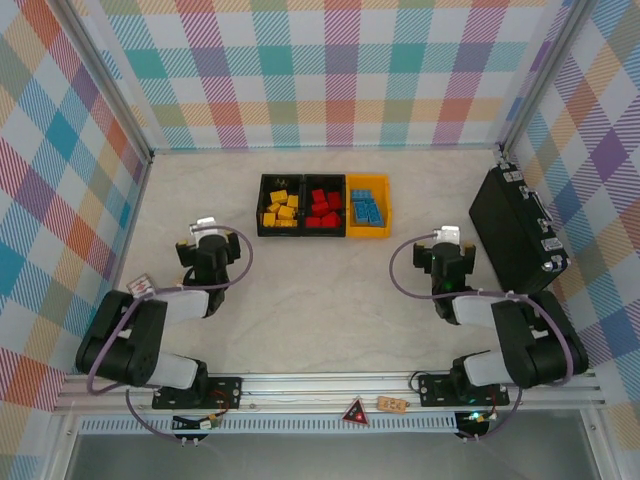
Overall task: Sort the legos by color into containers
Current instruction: Reset both arms
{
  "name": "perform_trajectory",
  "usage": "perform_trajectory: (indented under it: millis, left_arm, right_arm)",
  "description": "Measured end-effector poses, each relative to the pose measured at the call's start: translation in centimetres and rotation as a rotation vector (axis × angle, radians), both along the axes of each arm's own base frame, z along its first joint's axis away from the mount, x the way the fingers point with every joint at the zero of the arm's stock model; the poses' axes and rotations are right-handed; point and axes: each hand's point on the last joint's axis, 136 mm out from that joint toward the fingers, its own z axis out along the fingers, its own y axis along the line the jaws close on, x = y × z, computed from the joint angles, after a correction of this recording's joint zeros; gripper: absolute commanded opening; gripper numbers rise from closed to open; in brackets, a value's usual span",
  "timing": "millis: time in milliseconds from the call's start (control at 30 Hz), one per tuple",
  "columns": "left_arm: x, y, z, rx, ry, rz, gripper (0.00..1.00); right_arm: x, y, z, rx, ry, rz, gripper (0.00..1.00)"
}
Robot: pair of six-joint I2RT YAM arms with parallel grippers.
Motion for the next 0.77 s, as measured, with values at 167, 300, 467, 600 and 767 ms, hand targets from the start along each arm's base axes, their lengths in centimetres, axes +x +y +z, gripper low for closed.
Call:
perform_trajectory:
  millis: [167,300,467,600,767]
  left_arm:
    - [0.9,0.0,-1.5,-0.029,0.033,-0.042,1.0]
    - [2.0,0.4,-0.3,-0.054,-0.007,-0.037,1.0]
    - [2.1,0.2,-0.4,-0.061,-0.007,-0.051,0.99]
    - [2.1,0.1,-0.4,-0.064,-0.006,-0.056,1.0]
    - [2.1,0.1,-0.4,-0.064,-0.006,-0.056,0.99]
  right_arm:
    - [1.4,-2.1,-1.0,0.079,0.025,0.004,0.99]
    - [2.5,-2.2,0.0,0.111,-0.002,0.004,0.99]
    - [2.5,-1.9,-0.1,0.128,0.004,0.017,0.99]
    - [2.4,-1.7,-0.4,0.136,0.019,0.026,0.99]
    - [2.4,-1.8,-0.7,0.152,0.029,0.028,0.99]
